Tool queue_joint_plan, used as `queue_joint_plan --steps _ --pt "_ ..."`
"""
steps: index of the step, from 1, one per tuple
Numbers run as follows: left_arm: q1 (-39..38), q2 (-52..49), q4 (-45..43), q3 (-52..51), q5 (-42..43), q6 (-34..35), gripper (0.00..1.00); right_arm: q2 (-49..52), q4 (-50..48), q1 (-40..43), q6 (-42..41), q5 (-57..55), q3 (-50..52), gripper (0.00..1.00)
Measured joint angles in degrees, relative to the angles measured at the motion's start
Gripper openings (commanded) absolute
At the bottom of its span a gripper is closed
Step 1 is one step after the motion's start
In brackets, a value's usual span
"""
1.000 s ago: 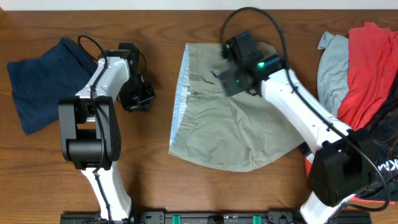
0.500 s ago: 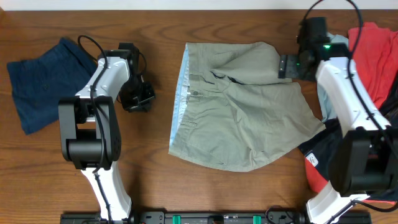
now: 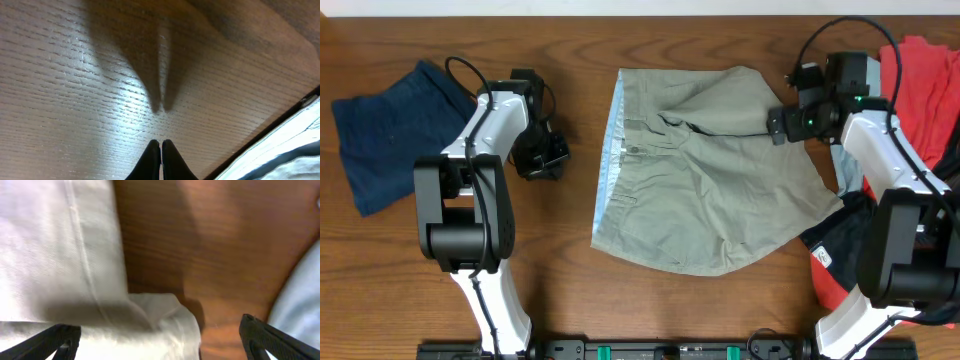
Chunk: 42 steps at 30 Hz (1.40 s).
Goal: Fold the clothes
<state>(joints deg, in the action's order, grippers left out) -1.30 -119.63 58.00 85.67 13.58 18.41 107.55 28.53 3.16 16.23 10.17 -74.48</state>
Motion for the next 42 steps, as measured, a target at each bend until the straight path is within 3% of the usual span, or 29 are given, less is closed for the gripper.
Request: queue_joint_plan --steps 4,8,10,12,14,15,25,30,31,33,34,36,42 --pt "0.0 0.0 0.0 0.0 0.0 0.0 0.06 0.04 -4.5 0.0 1.75 2.56 2.32 0.94" --pt "0.0 0.0 0.0 0.0 0.0 0.0 0.06 0.5 -6.54 -0.13 2.95 4.33 3.78 0.78" --pt "0.0 0.0 0.0 0.0 0.0 0.0 0.06 0.81 -7.1 -0.13 3.3 5.11 4.09 0.65" --pt "0.0 0.0 0.0 0.0 0.0 0.0 0.06 0.85 -7.85 -0.13 3.5 6.27 4.22 0.43" --pt "0.0 0.0 0.02 0.0 0.0 0.0 0.06 0.85 -9.11 -0.13 3.8 8.02 4.24 0.11" --pt "0.0 0.0 0.0 0.0 0.0 0.0 0.06 0.85 -9.29 -0.13 3.67 8.57 4.24 0.01" --pt "0.0 0.0 0.02 0.0 0.02 0.0 0.06 0.81 -2.69 1.6 -4.42 9.01 1.46 0.01" --pt "0.0 0.0 0.02 0.0 0.22 0.02 0.06 0.79 5.18 7.32 -5.73 0.55 -12.28 0.01" --pt "0.0 0.0 0.0 0.0 0.26 0.02 0.06 0.7 5.27 8.31 -5.73 -2.16 -14.6 0.09" --pt "0.0 0.0 0.0 0.0 0.44 0.02 0.06 0.11 4.76 10.16 -6.1 -9.55 -18.32 0.6" --pt "0.0 0.0 0.0 0.0 0.52 0.02 0.06 -0.28 4.04 10.97 -6.14 -14.01 -19.54 0.77" --pt "0.0 0.0 -0.04 0.0 0.68 0.02 0.06 -1.05 3.89 12.7 -6.19 -20.44 -20.81 0.99" --pt "0.0 0.0 -1.2 0.0 1.46 -0.02 0.15 -1.4 13.38 13.7 -8.7 -21.79 -20.96 0.99"
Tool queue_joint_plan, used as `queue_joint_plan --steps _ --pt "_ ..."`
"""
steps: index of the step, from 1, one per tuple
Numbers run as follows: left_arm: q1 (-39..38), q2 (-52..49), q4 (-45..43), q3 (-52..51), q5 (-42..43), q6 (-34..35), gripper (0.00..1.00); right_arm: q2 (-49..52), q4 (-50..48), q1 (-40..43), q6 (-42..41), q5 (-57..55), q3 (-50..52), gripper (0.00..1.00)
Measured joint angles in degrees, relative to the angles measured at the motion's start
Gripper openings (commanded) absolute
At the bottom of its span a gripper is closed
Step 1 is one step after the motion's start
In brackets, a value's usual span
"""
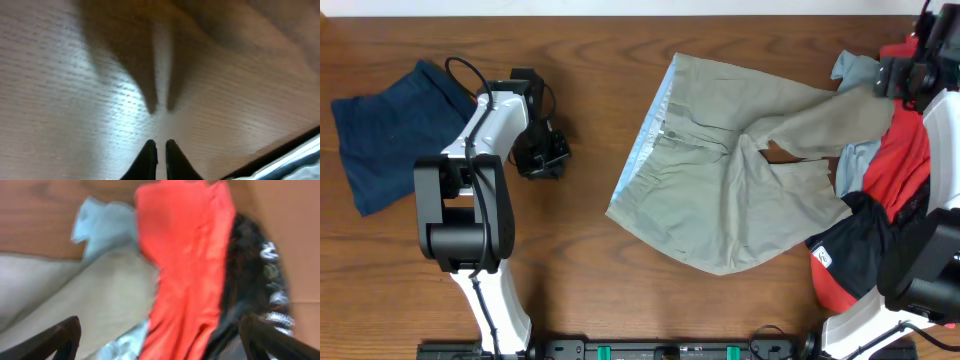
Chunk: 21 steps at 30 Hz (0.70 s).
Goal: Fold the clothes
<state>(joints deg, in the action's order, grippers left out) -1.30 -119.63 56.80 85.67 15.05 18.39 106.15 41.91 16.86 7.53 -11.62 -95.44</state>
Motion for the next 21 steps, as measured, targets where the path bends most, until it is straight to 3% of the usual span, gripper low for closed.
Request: queue_joint_plan --steps 2,7,11,21 --pt "0.0 0.0 -1.88 -0.04 1.9 -0.66 0.17 0.0 2.54 -0.17 -1.18 4.04 0.0 0.99" --pt "-0.33 0.0 -10.12 -0.09 8.57 -3.37 0.36 0.0 8.9 -0.22 -2.91 19.17 0.02 0.99" --pt "-2.01 0.0 -14.62 -0.11 11.15 -5.66 0.44 0.0 14.1 -0.31 -3.48 29.38 0.04 0.99" --pt "-9.53 0.0 -11.72 -0.11 10.95 -9.25 0.47 0.0 24.11 -0.87 -4.0 34.34 0.04 0.99"
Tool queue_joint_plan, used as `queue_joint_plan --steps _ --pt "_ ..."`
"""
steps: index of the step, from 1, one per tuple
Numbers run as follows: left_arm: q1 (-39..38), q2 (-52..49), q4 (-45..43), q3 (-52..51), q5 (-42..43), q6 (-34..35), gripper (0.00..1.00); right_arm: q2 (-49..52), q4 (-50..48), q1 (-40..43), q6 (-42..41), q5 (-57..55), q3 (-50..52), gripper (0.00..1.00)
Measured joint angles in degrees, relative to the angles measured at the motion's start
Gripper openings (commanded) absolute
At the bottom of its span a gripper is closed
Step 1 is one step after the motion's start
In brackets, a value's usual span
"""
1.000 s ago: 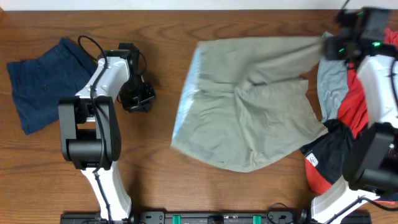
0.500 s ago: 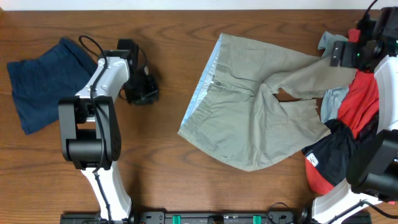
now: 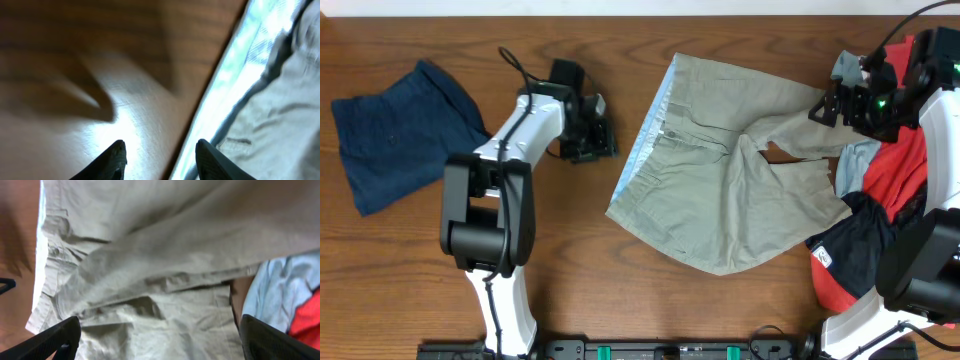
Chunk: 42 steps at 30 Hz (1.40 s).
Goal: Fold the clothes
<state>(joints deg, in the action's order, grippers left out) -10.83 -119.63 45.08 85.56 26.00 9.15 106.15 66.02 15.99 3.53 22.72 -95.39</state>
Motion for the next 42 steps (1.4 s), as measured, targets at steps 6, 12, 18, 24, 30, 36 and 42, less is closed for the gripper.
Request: queue_joint_plan --steps 6,12,18,24,30,36,42 --pt "-2.19 0.0 4.87 -0.11 -0.59 -0.28 0.47 0.0 2.08 0.0 -0.02 -0.96 0.0 0.99" --pt "-4.33 0.0 7.61 -2.93 -0.7 -0.5 0.49 0.0 2.36 0.0 -0.04 -1.38 0.0 0.99" --pt "-6.58 0.76 8.46 -6.86 -0.11 -0.83 0.24 0.0 2.4 0.0 -0.04 -1.55 0.0 0.99" --pt "-7.34 0.81 8.5 -8.72 0.24 -1.03 0.06 0.0 2.4 0.0 -0.07 -1.68 0.0 0.99" --pt "-5.27 0.68 8.96 -6.91 -2.73 -1.01 0.06 0.0 2.32 -0.02 -0.09 -1.7 0.0 0.99" --pt "6.84 0.15 14.51 2.84 -8.04 2.62 0.06 0.0 2.78 -0.07 -0.17 -1.73 0.0 0.99" --pt "21.57 0.15 25.75 4.83 -10.97 10.03 0.06 0.0 6.6 -0.11 -0.2 -1.84 0.0 0.99"
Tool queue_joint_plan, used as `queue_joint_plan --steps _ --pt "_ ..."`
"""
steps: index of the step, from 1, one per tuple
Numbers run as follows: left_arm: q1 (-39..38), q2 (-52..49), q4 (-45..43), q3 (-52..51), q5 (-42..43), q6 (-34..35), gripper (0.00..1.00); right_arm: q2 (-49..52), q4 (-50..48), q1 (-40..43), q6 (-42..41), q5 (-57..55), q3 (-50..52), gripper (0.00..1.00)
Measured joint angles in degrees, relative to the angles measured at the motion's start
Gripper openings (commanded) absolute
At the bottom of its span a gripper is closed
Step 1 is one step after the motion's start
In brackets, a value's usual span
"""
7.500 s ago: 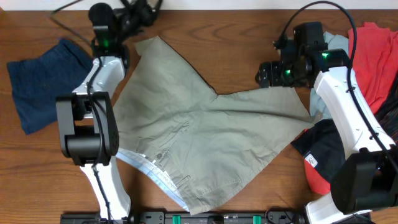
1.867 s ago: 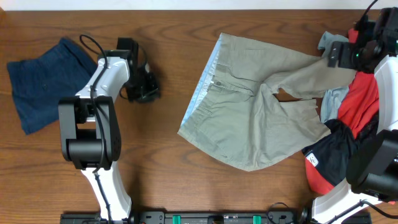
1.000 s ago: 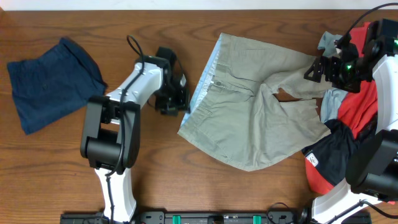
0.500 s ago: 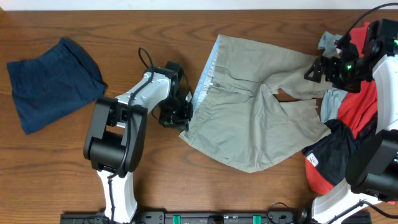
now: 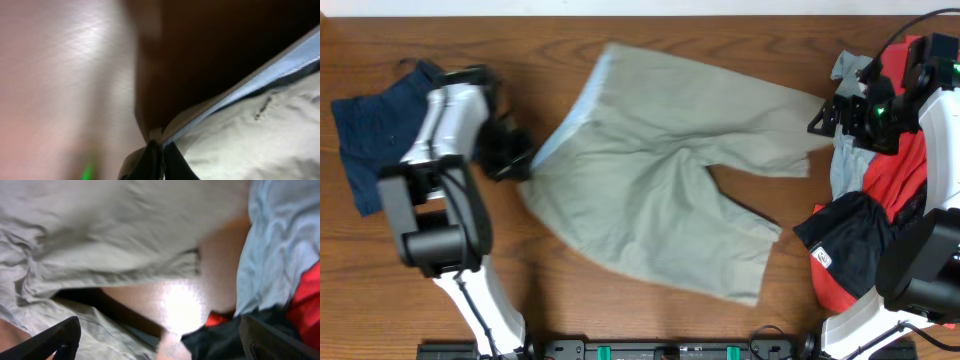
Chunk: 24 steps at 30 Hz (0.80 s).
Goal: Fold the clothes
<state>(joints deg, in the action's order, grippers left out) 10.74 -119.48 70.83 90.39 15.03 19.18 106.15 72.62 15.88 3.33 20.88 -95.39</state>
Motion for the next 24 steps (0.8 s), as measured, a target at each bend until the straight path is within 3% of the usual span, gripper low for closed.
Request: queue_joint_plan --steps 8,14,18,22,24 --pt "5.14 0.0 5.4 -4.9 -3.87 2.27 0.06 0.0 2.89 -3.06 -0.02 -2.03 3.1 0.99" --pt "4.13 0.0 4.79 -5.75 -5.2 2.78 0.07 0.0 -6.1 -8.83 -0.28 -2.56 11.39 0.98" --pt "1.84 0.0 4.02 -5.79 -6.1 3.06 0.06 0.0 -17.79 -13.49 -3.3 -2.84 18.56 0.78" --pt "-0.26 0.0 3.17 -5.84 -6.43 3.13 0.06 0.02 -28.79 -16.96 -7.3 -3.04 24.0 0.44" --pt "-1.05 0.0 2.89 -5.84 -6.43 3.13 0.06 0.02 -34.77 -18.69 -10.14 -3.19 26.75 0.4"
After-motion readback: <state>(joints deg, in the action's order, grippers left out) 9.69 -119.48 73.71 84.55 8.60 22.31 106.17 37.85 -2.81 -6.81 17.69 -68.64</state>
